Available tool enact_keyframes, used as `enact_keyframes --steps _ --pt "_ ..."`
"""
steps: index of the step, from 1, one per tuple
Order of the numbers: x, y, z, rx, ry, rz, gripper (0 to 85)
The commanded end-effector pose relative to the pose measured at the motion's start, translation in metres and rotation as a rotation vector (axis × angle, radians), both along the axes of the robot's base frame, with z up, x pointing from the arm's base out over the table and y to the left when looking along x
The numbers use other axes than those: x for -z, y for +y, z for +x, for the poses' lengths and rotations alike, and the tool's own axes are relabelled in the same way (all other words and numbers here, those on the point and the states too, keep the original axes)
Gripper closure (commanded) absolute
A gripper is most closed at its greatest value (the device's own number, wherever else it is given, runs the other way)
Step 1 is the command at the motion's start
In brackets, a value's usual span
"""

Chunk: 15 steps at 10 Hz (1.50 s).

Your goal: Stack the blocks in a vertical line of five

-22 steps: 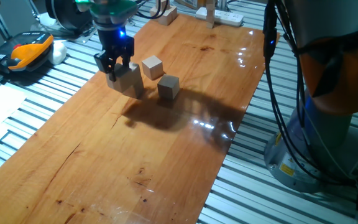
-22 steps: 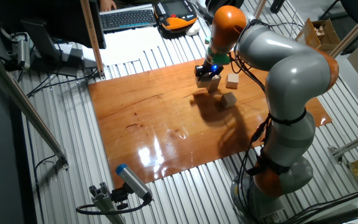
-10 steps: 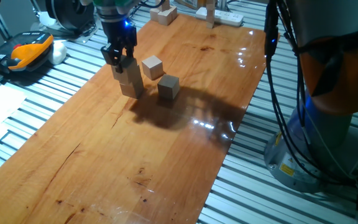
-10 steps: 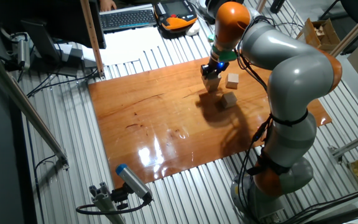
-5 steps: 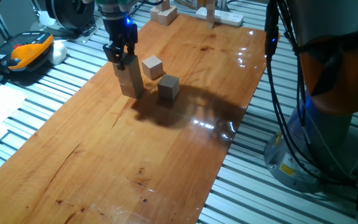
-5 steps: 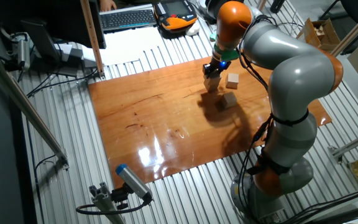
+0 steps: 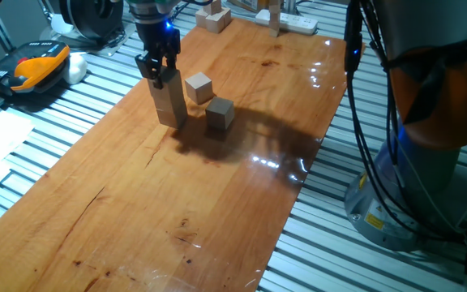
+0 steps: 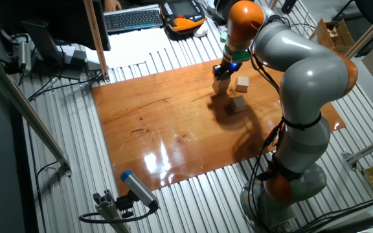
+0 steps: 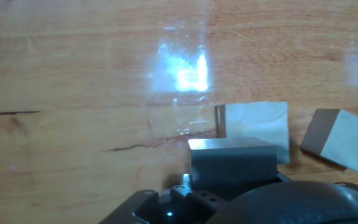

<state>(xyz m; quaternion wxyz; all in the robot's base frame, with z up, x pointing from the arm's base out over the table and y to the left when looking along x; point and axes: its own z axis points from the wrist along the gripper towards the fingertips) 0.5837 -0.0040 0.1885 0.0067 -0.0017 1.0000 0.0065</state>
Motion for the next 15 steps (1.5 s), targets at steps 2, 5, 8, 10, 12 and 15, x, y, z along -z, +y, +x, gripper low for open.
enact_keyframes --steps 2,5,8,10,12,15 --pt "0.001 -0.001 0.0040 0.000 -0.004 -0.002 85.0" --pt "0.000 -0.002 0.0025 0.005 -0.010 -0.008 85.0" --pt "0.003 -0.005 0.0071 0.000 -0.005 -0.008 85.0" --pt "0.003 -0.006 0.0071 -0.003 -0.005 -0.008 85.0" --pt "0.004 -0.008 0.0073 -0.009 -0.006 -0.011 85.0" --pt "0.007 -0.016 0.0063 -0.020 -0.007 -0.013 85.0"
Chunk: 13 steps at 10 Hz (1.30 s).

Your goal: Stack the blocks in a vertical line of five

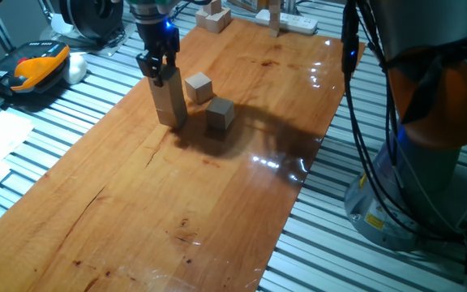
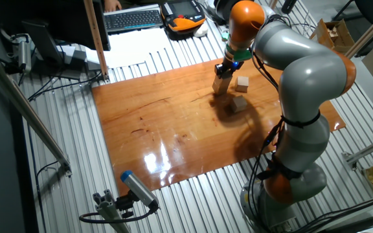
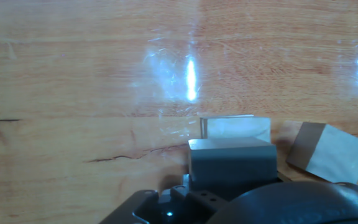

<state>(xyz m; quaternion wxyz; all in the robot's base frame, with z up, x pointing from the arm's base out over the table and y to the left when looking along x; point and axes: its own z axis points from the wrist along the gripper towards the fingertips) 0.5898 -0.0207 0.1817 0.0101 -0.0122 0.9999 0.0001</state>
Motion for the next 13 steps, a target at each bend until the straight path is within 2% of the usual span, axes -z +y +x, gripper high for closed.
enact_keyframes --steps 1,3,5,7,13 --pt "0.0009 -0.0029 -0.0005 -0.005 -0.002 0.000 85.0" --pt "0.0022 -0.0075 -0.0017 -0.010 -0.005 -0.003 85.0" --pt "0.0021 -0.0075 -0.0020 -0.015 -0.008 -0.029 85.0" --pt "0.0021 -0.0092 -0.0036 -0.023 -0.007 -0.043 85.0" --pt "0.0028 -0.0100 -0.0030 -0.022 0.000 -0.032 85.0"
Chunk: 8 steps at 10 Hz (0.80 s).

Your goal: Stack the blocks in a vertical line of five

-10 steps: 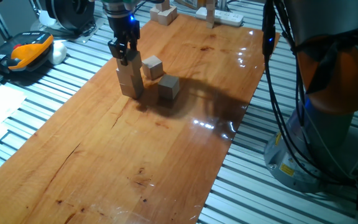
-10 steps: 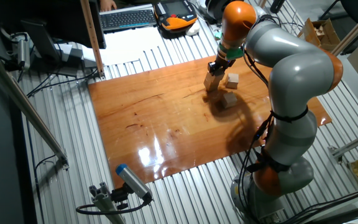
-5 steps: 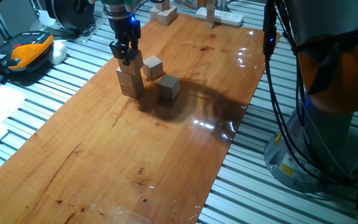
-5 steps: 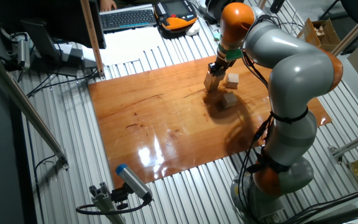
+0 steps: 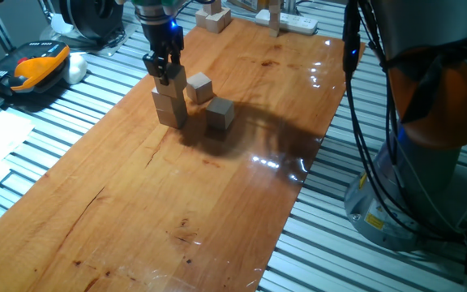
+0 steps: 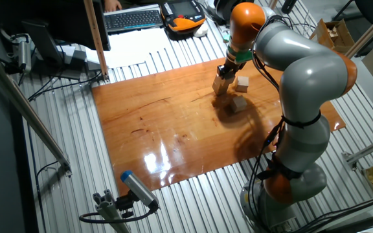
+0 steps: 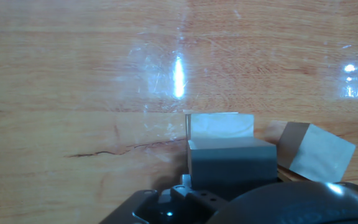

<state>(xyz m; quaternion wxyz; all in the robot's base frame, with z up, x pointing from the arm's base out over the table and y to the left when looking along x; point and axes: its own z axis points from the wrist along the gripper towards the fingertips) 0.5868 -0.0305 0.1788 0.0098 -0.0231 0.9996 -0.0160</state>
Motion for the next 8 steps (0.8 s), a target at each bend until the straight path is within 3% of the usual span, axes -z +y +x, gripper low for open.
enact_keyframes --steps 1,6,8 --pt "0.0001 -0.0001 0.0005 0.001 -0.002 -0.001 85.0" --pt "0.0002 -0.0001 0.0007 0.010 0.006 0.011 85.0" --pt "0.0002 -0.0001 0.0007 0.010 0.023 0.038 85.0"
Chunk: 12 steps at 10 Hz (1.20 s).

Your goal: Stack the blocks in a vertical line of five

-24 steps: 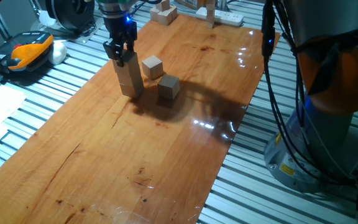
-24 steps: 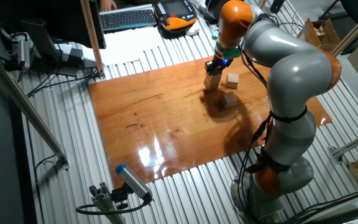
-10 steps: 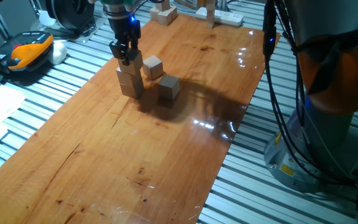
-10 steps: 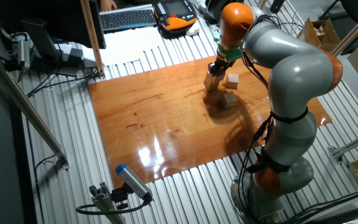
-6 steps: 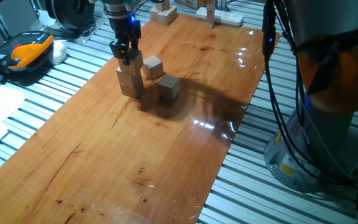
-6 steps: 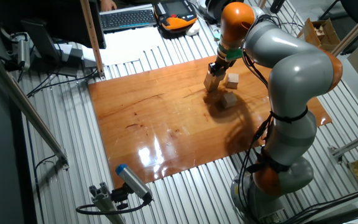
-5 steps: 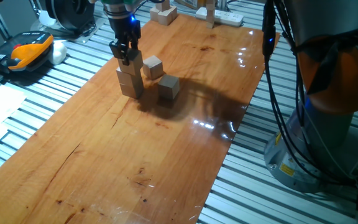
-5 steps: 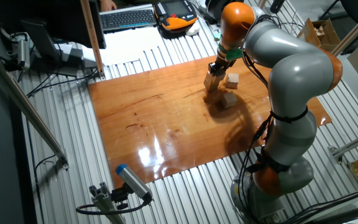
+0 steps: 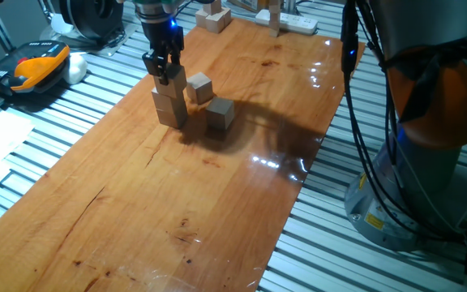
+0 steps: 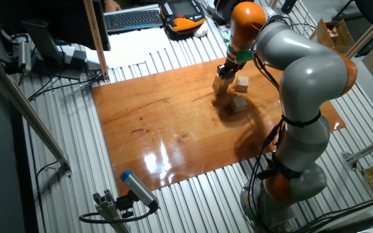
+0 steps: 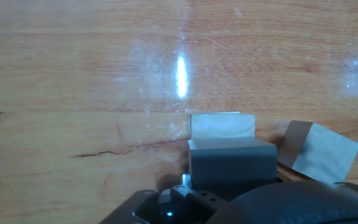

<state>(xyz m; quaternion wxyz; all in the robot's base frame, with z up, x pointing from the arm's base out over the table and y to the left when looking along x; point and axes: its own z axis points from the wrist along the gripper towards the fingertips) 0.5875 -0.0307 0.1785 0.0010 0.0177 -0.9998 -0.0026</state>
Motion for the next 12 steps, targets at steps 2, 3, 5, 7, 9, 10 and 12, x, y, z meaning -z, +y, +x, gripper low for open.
enact_keyframes --steps 2,3,5,7,9,10,12 --pt "-0.0001 0.0001 0.0000 0.000 -0.001 -0.005 85.0" --pt "-0.0001 0.0001 0.0000 0.000 -0.001 -0.004 85.0" --pt "-0.0001 0.0001 0.0000 -0.002 -0.002 -0.007 85.0" --pt "-0.0001 0.0001 0.0000 -0.003 -0.003 -0.008 85.0" --pt "-0.0001 0.0001 0.0000 -0.003 -0.002 -0.004 85.0" --pt "-0.0001 0.0001 0.0000 0.000 0.002 -0.005 85.0" --pt "-0.0001 0.0001 0.0000 0.003 0.011 -0.003 85.0"
